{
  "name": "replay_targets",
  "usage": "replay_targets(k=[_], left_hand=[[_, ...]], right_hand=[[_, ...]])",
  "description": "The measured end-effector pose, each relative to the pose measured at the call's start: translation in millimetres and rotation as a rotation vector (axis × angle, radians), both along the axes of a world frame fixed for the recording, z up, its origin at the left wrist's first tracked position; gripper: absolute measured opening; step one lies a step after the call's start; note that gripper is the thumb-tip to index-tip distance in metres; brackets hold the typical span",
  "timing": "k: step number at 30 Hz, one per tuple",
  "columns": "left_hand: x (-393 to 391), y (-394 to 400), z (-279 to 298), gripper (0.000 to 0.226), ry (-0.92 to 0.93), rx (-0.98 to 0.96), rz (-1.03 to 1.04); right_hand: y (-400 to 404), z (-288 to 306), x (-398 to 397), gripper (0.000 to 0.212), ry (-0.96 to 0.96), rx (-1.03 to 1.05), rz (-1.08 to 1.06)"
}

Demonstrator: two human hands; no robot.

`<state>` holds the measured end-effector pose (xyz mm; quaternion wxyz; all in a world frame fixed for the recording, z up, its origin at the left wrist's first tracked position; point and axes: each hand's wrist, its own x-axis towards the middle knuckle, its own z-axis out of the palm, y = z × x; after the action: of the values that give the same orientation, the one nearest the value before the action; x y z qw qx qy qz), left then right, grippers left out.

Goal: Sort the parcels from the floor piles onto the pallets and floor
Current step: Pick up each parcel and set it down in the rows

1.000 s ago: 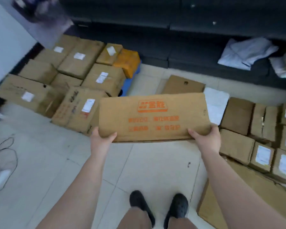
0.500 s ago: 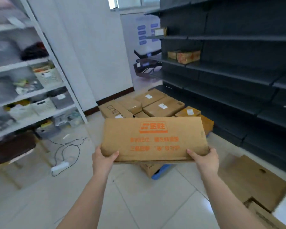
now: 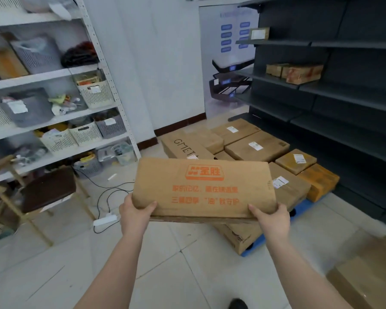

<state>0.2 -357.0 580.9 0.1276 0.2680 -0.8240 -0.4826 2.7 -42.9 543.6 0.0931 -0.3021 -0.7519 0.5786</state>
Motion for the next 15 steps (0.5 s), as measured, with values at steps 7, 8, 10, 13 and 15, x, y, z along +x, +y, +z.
replay_targets(k=[7, 8, 10, 13, 15], left_hand=[[-128, -43, 1, 0.076, 0.0, 0.005, 0.072], [-146, -48, 3, 0.077, 0.005, 0.01, 0.09], [-180, -59, 7, 0.079, 0.008, 0.028, 0.115], [-234, -78, 6, 0.079, 0.008, 0.032, 0.134], [-268, -89, 2, 0.079, 0.001, 0.028, 0.152]], right_hand=[[-52, -7, -145, 0.084, 0.008, -0.025, 0.064], [-58, -6, -167, 0.085, 0.007, -0.026, 0.072], [-71, -3, -210, 0.084, -0.006, -0.004, 0.096], [-91, 3, -273, 0.084, -0.009, 0.016, 0.136], [-103, 4, -309, 0.083, -0.008, 0.039, 0.136]])
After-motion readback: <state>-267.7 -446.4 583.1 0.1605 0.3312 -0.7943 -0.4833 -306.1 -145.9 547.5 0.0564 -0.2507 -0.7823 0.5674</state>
